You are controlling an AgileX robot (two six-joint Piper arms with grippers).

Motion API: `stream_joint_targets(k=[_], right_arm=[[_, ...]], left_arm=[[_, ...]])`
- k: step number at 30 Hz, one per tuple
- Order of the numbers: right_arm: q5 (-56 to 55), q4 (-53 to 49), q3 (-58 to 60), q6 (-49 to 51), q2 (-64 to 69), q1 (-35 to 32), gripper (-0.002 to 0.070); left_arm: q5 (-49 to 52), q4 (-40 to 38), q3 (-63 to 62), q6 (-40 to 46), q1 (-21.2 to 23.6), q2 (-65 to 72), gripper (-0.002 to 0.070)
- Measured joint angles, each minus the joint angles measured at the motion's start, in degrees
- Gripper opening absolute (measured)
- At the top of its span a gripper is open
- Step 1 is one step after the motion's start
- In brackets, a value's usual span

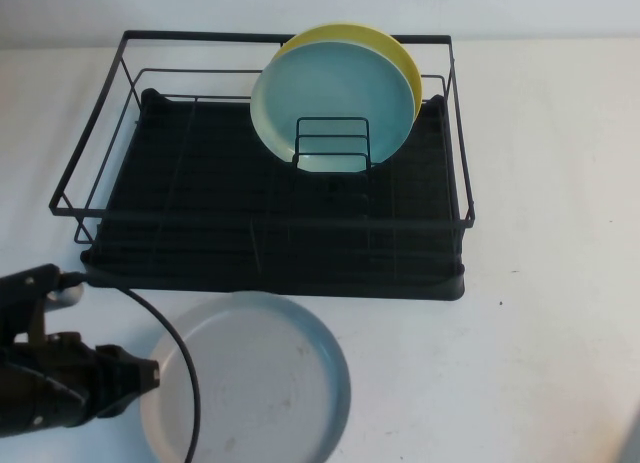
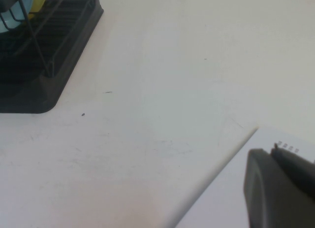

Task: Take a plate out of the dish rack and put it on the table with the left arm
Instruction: Place the plate from the table

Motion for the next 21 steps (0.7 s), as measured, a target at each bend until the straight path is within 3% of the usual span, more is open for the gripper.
stream_joint_targets(k=[5,8,11,16,21], right_arm=[[0.00,0.00,0.00,0.00,0.00,0.00,-0.0020],[0.00,0.00,0.00,0.00,0.00,0.00,-0.0020],[0.00,0.00,0.00,0.00,0.00,0.00,-0.0020],[0.00,0.00,0.00,0.00,0.00,0.00,-0.0020],[0.00,0.00,0.00,0.00,0.00,0.00,-0.0020]], left_arm=[[1.87,-3.06,0.00,7.41,0.04,6.45,0.0001],[2.56,-5.62,0.00,11.51,0.04,9.32,0.0038],[3.66,-9.04,0.00,16.31,0.04,10.32,0.0146],[4.43,-13.16,0.00,20.24,0.04,10.42,0.0419],[4.03,-13.45,0.00,19.63,0.04,6.78,0.0484]])
